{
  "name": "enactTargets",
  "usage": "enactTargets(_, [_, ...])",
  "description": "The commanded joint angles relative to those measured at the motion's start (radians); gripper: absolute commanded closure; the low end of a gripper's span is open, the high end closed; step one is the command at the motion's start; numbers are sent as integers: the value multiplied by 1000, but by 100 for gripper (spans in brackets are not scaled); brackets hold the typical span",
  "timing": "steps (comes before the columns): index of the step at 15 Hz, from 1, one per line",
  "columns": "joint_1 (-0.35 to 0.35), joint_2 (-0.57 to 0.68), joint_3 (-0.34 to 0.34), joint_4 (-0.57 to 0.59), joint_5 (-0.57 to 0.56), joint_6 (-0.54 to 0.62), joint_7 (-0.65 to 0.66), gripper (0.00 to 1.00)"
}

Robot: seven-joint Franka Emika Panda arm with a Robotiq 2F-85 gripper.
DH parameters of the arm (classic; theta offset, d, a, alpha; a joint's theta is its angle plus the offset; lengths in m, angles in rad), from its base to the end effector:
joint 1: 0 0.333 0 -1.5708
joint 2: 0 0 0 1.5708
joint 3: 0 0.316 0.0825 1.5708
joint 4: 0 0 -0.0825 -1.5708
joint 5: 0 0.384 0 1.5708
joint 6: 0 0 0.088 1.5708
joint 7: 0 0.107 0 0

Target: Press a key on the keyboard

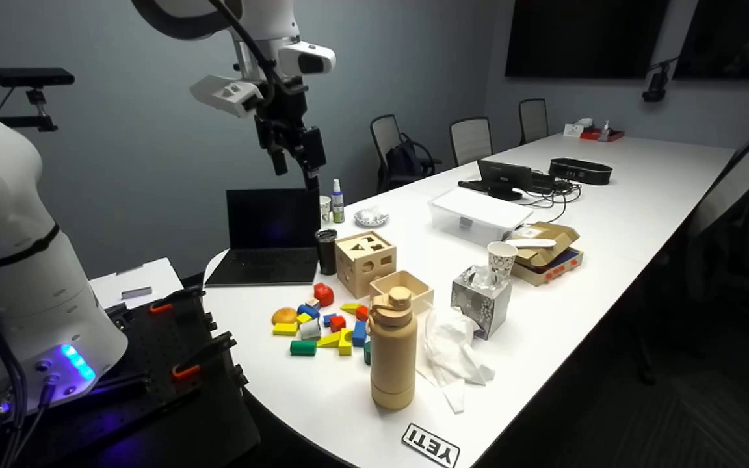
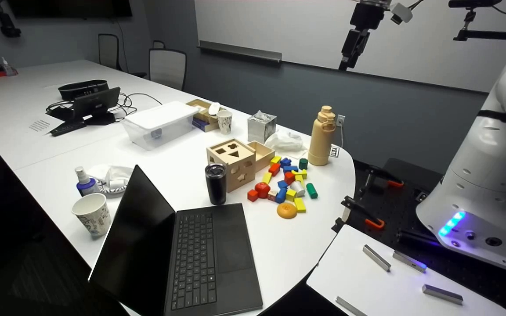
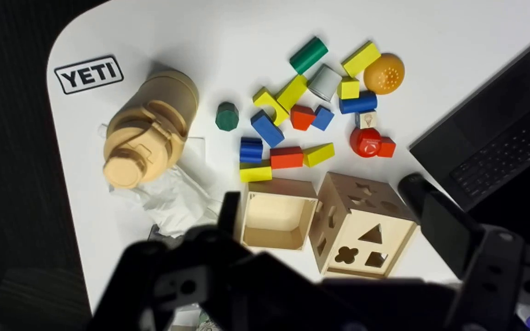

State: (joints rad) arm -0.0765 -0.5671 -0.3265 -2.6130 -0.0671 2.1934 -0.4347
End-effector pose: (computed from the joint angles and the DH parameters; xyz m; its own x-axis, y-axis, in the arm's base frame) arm 0.3534 -0.1530 0.4374 0.9816 0.0993 0.1629 0.1088 -0.9928 -0.0500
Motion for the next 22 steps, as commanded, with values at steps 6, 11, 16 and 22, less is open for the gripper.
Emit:
enactTargets(6, [174,238,396,49,12,67,327,0])
enactTargets(11, [283,522,541,186,4,174,398,0])
enactTargets(16, [307,851,552,377,-65,355,407,0])
enactTargets(22, [331,1179,527,654,-81,336,364,27])
